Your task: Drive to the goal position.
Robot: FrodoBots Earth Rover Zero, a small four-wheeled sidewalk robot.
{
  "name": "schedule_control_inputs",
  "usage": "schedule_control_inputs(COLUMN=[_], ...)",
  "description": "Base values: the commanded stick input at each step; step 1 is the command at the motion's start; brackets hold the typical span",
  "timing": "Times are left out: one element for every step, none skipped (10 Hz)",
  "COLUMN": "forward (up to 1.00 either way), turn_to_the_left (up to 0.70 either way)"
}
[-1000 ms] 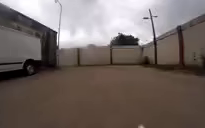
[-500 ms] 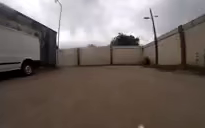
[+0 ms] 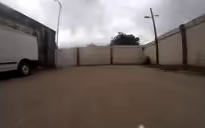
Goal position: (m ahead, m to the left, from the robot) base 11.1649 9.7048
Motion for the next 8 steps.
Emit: schedule_control_inputs(forward=[0.3, 0.3, 0.3, 0.3, 0.3, 0.3, 0.3, 0.3], turn_to_the_left=[0.0, 0.0, 0.0, 0.0, 0.0, 0.0, 0.0, 0.0])
